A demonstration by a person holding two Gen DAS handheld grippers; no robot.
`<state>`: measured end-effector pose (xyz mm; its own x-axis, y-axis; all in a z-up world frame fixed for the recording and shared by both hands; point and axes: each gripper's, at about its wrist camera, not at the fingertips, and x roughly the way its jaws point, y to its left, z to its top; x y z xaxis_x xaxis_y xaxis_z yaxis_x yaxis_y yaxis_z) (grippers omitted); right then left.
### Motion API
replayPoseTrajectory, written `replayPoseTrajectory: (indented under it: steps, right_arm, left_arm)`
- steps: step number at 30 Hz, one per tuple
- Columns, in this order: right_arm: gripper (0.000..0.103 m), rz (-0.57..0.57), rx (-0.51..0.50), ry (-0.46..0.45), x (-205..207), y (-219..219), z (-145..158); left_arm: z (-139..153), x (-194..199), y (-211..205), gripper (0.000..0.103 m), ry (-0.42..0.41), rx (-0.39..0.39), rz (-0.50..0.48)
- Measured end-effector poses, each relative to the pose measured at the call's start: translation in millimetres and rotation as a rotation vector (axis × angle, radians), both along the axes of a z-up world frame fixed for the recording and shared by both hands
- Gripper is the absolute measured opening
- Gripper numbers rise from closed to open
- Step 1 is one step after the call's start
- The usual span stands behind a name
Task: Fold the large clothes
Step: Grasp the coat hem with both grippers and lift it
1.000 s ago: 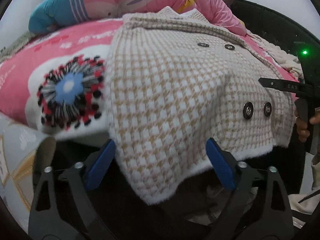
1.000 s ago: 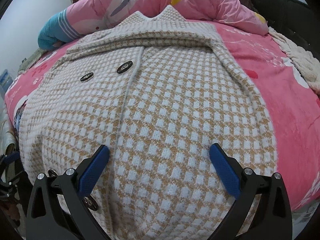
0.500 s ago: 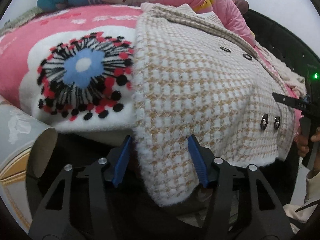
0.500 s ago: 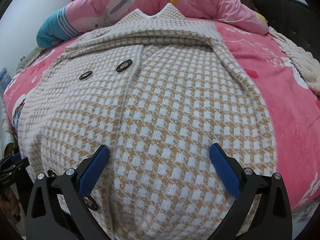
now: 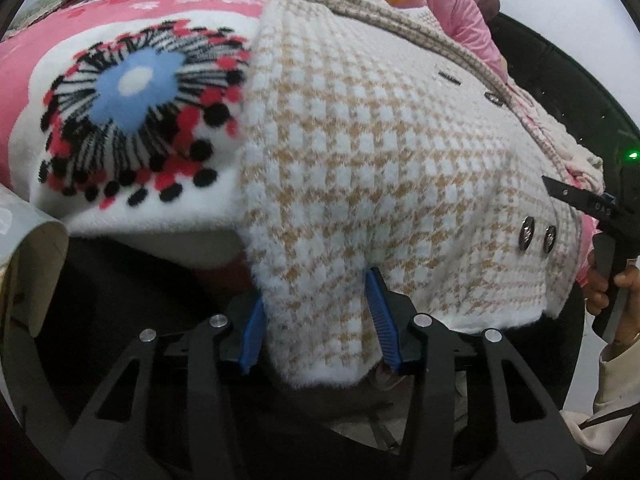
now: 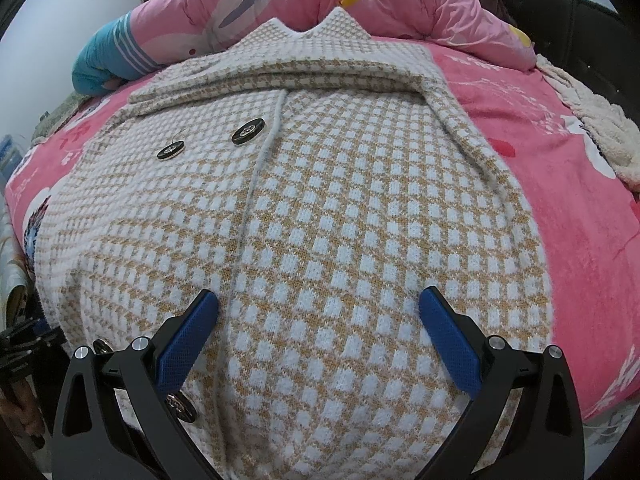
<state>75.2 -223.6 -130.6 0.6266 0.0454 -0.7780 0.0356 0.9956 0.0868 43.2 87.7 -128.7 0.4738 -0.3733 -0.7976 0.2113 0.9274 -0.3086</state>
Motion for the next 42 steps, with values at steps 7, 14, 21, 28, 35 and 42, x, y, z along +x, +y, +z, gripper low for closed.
replayPoseTrajectory:
  steps: [7,14,21,28,35,42]
  right_arm:
    - [0.097,0.040,0.036,-0.010,-31.7,-15.6,15.7]
    - [0.091,-0.035,0.078,0.045,-94.1,-50.5,13.2]
    - [0.074,-0.103,0.176,0.161,-114.3,-66.9,-24.1]
    - [0.059,-0.134,0.312,0.214,-116.7,-85.0,-57.3]
    - [0.023,-0.125,0.337,0.224,-129.7,-89.2,-65.9]
    - [0.008,-0.098,0.310,0.182,-149.4,-73.7,-40.0]
  left_arm:
    - [-2.0,-0.7,-9.0,0.042,0.004,0.053,-0.020]
    - [-7.8,-0.9,-8.4,0.041,0.018,0.041,-0.021]
    - [-13.5,-8.6,-0.2,0.040,0.017,0.029,-0.031]
    - [-15.6,-16.6,8.2,0.040,0.010,0.023,-0.033]
    - [-14.4,-25.2,5.2,0.030,0.006,0.021,-0.047]
    - [3.1,-49.0,5.4,0.015,-0.031,-0.015,-0.087]
